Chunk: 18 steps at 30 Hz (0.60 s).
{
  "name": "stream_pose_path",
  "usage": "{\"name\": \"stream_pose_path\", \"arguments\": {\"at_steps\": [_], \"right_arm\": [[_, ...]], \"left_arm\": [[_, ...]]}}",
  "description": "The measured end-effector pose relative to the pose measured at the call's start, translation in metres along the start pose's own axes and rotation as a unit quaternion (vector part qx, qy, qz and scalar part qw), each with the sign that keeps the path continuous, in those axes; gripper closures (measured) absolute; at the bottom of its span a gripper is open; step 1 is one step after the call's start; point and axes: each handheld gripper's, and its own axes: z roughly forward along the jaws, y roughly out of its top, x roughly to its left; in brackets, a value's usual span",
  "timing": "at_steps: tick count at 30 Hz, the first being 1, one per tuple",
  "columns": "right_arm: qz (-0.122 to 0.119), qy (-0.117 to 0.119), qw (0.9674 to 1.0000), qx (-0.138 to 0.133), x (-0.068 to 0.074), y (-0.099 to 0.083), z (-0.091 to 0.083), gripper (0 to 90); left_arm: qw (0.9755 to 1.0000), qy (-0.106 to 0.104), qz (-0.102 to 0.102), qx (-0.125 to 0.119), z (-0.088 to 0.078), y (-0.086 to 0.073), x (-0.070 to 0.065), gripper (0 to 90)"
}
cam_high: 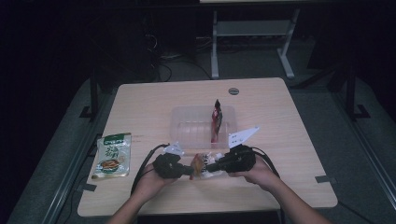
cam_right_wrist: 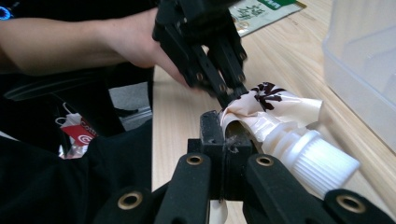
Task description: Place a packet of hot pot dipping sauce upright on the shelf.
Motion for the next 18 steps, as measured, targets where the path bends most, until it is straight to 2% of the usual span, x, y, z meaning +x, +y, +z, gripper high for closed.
{"name": "stream_pose_path", "arguments": {"at_steps": [3, 6, 14, 16, 18], "right_arm": [[-0.005, 0.002, 1.0, -0.002, 0.002, 0.002, -0.002, 89.5], [-0.009, 0.002, 0.9999, -0.008, 0.003, 0.003, -0.004, 89.5], [-0.006, -0.015, 0.9998, -0.015, 0.002, 0.003, -0.013, 89.5], [-0.012, -0.017, 0.9996, -0.018, 0.003, 0.004, -0.015, 89.5], [-0.015, -0.019, 0.9995, -0.021, 0.003, 0.006, -0.017, 89.5]], "left_arm": [[0.9998, -0.007, 0.021, 0.004, 0.007, 0.004, -0.008, 88.4], [0.9994, -0.01, 0.031, 0.007, 0.008, 0.006, -0.013, 88.3], [0.9998, -0.003, 0.018, -0.005, -0.012, 0.0, -0.004, 83.7], [0.9998, 0.003, 0.017, -0.008, -0.017, -0.003, -0.002, 80.2], [0.9999, 0.007, 0.007, -0.012, -0.022, -0.007, 0.001, 75.2]]}}
